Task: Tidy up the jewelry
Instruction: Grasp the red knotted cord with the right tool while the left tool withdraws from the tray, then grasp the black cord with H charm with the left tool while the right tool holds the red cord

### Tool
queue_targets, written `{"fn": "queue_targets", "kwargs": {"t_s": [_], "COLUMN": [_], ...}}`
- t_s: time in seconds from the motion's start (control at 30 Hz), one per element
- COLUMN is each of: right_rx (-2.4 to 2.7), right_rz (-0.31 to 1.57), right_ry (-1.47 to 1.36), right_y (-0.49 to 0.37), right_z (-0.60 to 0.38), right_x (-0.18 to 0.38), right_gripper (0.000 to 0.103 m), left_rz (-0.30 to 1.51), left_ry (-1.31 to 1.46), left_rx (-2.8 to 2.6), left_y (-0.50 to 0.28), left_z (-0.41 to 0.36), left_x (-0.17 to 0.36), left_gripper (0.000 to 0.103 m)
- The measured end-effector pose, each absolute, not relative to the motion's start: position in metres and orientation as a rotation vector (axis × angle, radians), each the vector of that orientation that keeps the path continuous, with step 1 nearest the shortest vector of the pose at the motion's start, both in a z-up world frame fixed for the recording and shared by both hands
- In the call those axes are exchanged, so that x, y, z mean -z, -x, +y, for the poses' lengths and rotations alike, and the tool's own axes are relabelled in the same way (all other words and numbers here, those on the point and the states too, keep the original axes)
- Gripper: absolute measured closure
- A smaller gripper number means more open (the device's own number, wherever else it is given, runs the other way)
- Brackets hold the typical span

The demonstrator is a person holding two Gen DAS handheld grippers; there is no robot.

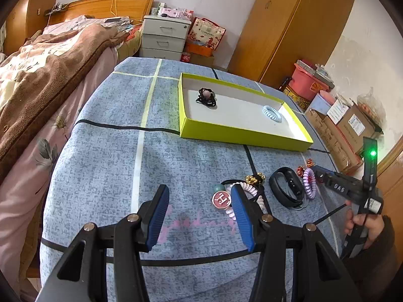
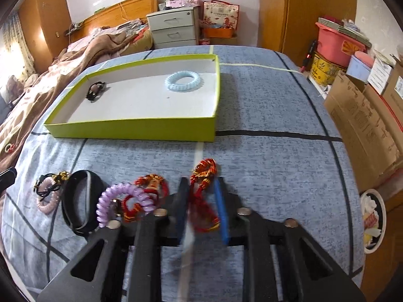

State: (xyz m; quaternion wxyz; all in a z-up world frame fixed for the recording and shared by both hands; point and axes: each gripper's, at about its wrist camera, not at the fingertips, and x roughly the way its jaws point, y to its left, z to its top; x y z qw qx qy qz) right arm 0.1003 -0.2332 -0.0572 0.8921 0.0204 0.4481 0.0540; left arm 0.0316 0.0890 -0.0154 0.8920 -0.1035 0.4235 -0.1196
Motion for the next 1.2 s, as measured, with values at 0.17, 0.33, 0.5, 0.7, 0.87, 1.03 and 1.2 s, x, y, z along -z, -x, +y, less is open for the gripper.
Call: {"fn": "queue_targets", "kwargs": {"t_s": [0.17,0.33,0.5,0.7,0.87,1.03,1.2], "right_rx": [-0.109,-0.112,-0.124,-0.153,-0.176,-0.188,-0.186], "right_rz": [0.923,0.896,0.872,0.844,0.832,0.841,0.836], "right_ry": [-0.069,-0.096,-0.124,-0.133,-0.130,-0.142,-0.144], "right_y": [-0.099,-0.092,-0.084,-0.079,-0.078,-0.078,-0.077], "right_z": [-0.241,-0.248,-0.255,-0.252,-0.248,-0.247,-0.245], "right_x": [0.057,0.050,0.042,0.032,0.029,0.033,0.032], "right_gripper": [0.093,0.093,0.093,0.093,0.093,0.093,0.093], "left_rz": [0.902,0.926,0.952,0.972,0.976,0.984,0.978], "left_ry": [0.196,0.192,0.186,0.218,0.220,0.205,0.194], "left_rx": [0.269,0.282,0.299,0.284,0.274,0.278,0.284], "left_y": [-0.032,-0.036,-0.045,-0.053,-0.053,-0.052,-0.053], "left_z": [0.084,0.074,0.059,0.056,0.056,0.054,0.053], "left_x": [0.019,0.025,0.032,0.039,0.041,0.041,0.040], "left_gripper": [0.050,0.050,0.050,0.051,0.066,0.071,0.082]}}
